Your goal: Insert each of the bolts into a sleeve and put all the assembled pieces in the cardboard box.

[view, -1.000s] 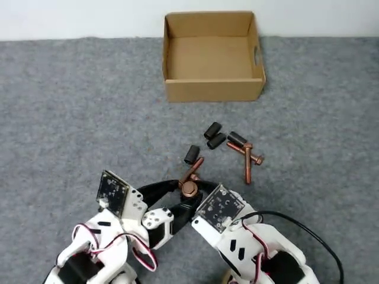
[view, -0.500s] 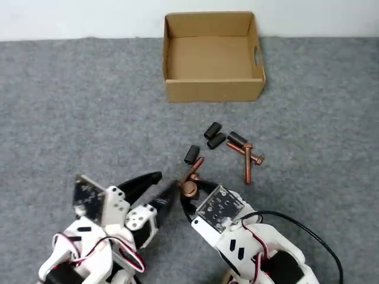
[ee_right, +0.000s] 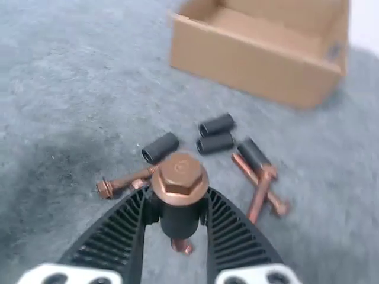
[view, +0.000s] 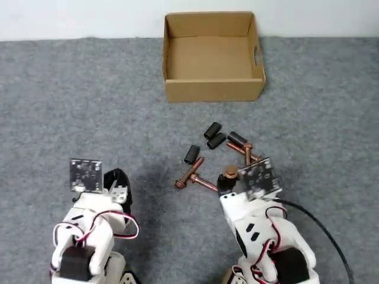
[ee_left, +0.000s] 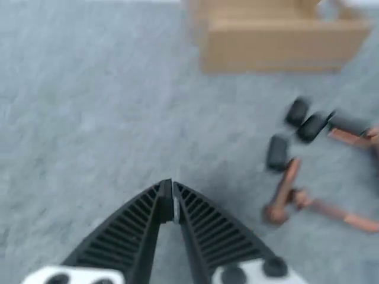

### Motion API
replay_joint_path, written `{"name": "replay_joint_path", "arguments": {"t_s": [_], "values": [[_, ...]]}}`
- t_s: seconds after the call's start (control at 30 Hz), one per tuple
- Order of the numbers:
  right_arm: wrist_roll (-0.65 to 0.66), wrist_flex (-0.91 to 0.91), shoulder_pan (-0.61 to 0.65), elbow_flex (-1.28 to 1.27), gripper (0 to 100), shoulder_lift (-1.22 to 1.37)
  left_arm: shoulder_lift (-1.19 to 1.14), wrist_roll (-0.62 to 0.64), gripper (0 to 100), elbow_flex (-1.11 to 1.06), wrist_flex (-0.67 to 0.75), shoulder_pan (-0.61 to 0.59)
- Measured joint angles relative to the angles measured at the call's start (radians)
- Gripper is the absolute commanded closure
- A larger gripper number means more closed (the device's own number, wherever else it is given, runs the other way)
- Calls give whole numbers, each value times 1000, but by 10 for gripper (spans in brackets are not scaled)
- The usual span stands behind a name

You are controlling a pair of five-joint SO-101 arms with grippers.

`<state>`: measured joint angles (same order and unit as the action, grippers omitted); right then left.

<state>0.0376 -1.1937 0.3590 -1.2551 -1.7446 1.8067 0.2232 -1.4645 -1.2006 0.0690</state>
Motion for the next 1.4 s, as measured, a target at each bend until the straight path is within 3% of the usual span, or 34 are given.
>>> {"name": "replay_joint_path", "arguments": {"t_s": [0.17,0.3,0.8,1.03,1.4], "values": [[-127,-15,-26,163,991,187,-3,-91,995,-120,51,-61],[-158,17,-25,311,991,402,-3,-164,995,-204,98,-103],[-161,377,-25,941,991,1267,-5,-170,995,-226,106,-150],[-81,488,-25,1232,991,1653,-5,-170,995,-226,106,-150],[106,502,-48,1680,991,2153,-5,-170,994,-226,106,-150]]}}
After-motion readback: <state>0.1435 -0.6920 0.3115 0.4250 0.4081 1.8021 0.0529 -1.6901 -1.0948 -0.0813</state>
